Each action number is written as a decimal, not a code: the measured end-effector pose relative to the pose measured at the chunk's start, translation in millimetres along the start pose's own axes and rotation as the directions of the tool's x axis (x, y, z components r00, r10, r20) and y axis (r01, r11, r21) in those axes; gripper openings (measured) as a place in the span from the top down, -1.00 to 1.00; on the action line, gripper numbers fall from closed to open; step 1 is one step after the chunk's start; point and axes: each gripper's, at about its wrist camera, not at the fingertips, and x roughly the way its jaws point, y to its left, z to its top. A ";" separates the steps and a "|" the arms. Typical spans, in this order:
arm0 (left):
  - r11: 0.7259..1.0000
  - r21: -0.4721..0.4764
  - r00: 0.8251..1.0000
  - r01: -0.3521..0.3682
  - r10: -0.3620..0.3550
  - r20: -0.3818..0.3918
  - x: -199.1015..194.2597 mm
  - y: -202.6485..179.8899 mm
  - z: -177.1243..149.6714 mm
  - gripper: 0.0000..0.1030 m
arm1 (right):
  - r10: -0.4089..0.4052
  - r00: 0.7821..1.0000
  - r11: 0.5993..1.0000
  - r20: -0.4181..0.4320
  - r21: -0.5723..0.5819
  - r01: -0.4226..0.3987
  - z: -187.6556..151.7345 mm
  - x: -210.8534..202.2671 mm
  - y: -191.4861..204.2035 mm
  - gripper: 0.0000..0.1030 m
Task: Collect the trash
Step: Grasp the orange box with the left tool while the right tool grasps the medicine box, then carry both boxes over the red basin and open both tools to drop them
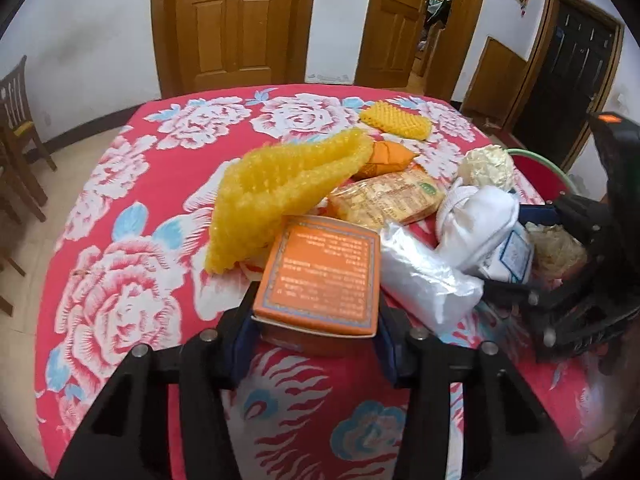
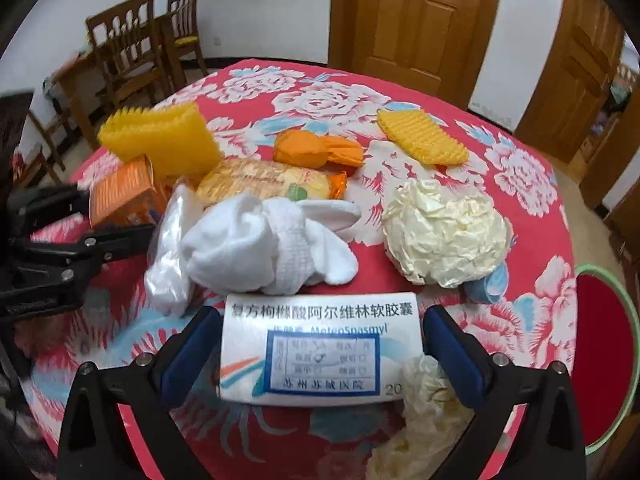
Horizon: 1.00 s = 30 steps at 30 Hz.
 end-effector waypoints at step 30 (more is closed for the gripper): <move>0.999 -0.005 0.987 0.050 -0.049 0.154 -69.8 -28.8 3.7 0.03 | 0.073 0.936 0.961 0.344 0.225 -0.158 -19.4 -114.0 -24.1 -0.77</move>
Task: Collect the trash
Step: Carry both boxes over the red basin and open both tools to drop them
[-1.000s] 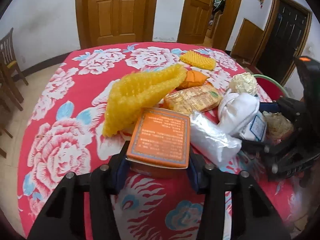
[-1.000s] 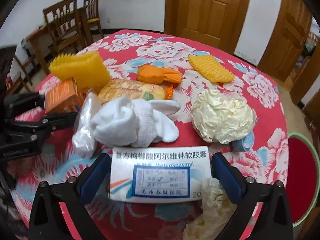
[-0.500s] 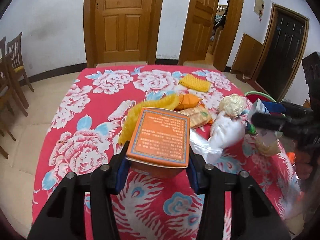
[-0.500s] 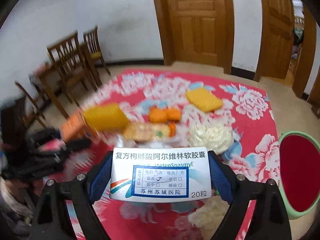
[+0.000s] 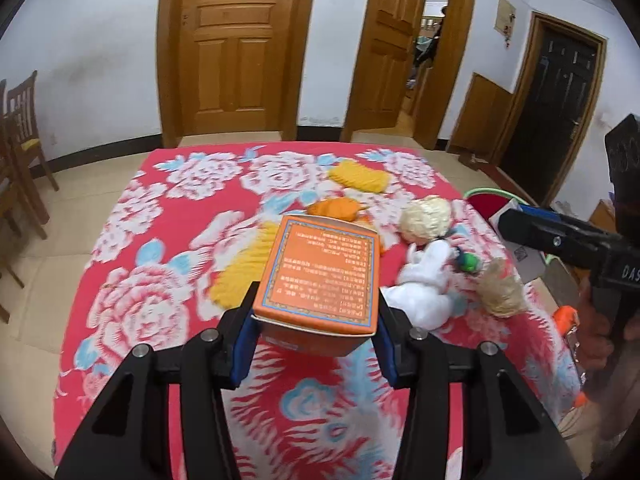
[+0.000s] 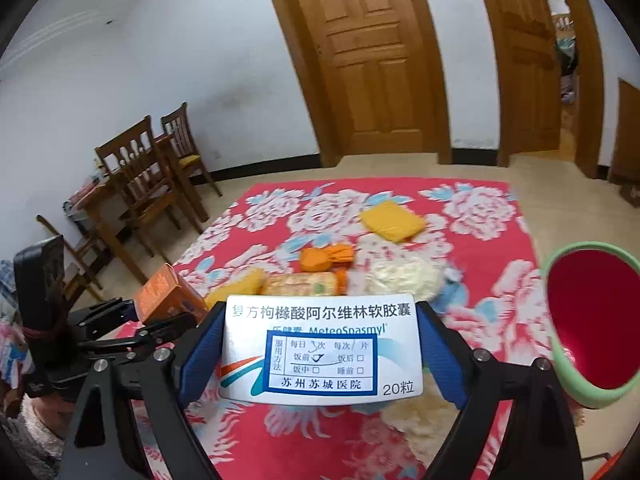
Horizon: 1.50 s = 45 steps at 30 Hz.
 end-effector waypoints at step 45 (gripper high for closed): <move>0.908 0.240 0.937 0.343 -0.315 -0.149 107.2 -218.4 76.0 0.04 | -0.517 0.853 0.834 0.074 0.267 0.483 -46.8 -101.3 -174.9 -0.76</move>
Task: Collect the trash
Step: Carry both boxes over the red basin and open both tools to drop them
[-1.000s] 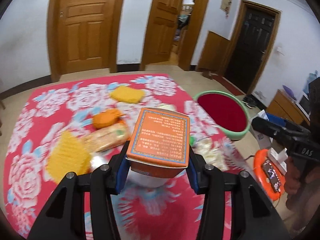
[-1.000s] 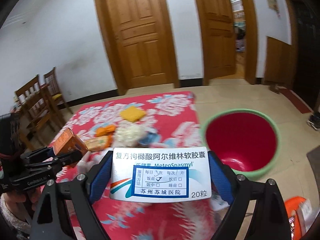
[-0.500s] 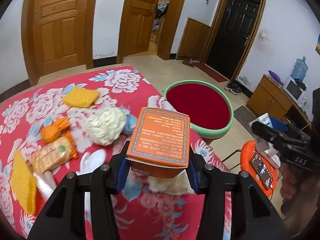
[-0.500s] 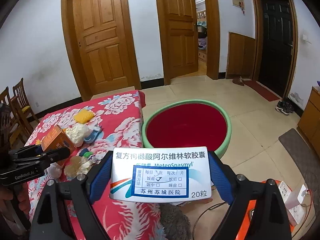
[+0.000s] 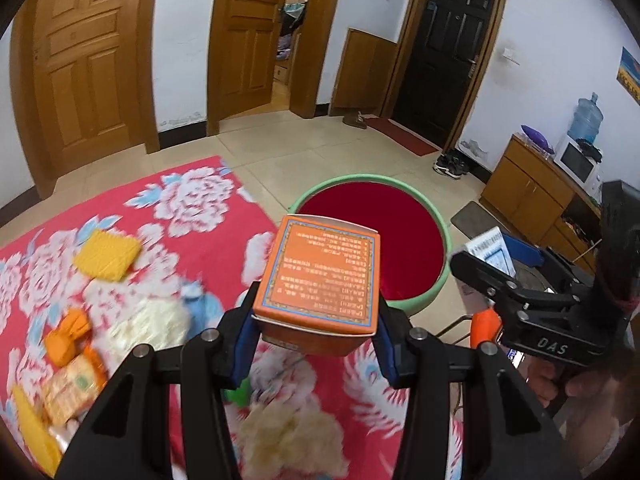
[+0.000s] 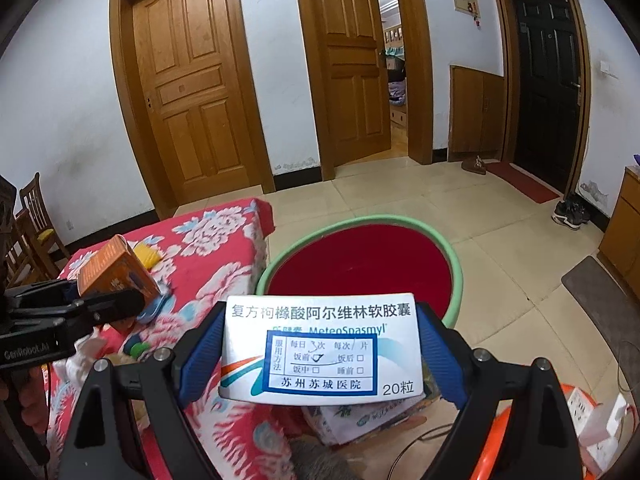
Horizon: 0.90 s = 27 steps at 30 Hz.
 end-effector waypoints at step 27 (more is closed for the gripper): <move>0.998 0.056 1.000 -0.023 0.023 0.012 96.0 -35.5 64.8 -0.53 | -0.044 0.999 0.998 -0.013 0.041 0.045 48.5 70.5 -70.4 -1.00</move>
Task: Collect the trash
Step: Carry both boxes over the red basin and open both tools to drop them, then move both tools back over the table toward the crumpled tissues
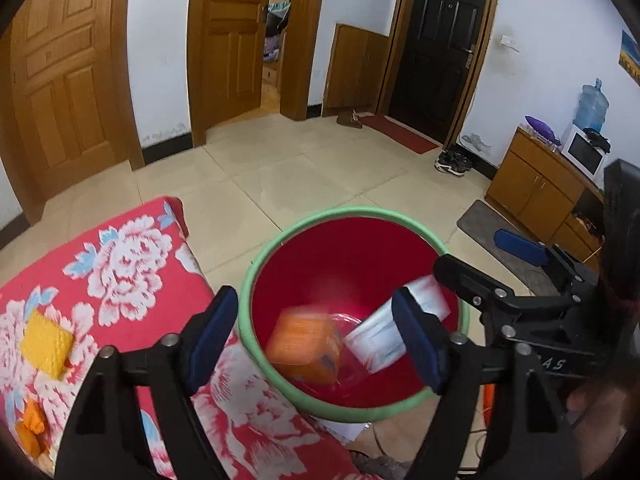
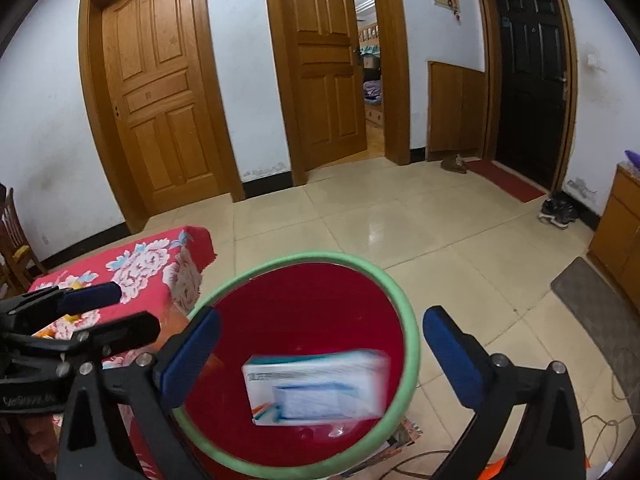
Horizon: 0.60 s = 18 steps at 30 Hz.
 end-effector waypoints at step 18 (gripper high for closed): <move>0.998 -0.053 0.999 -0.042 0.040 -0.032 -35.4 10.6 -19.1 -0.53 | -0.017 1.000 0.998 -0.025 -0.055 0.016 -9.5 -25.0 28.5 -0.99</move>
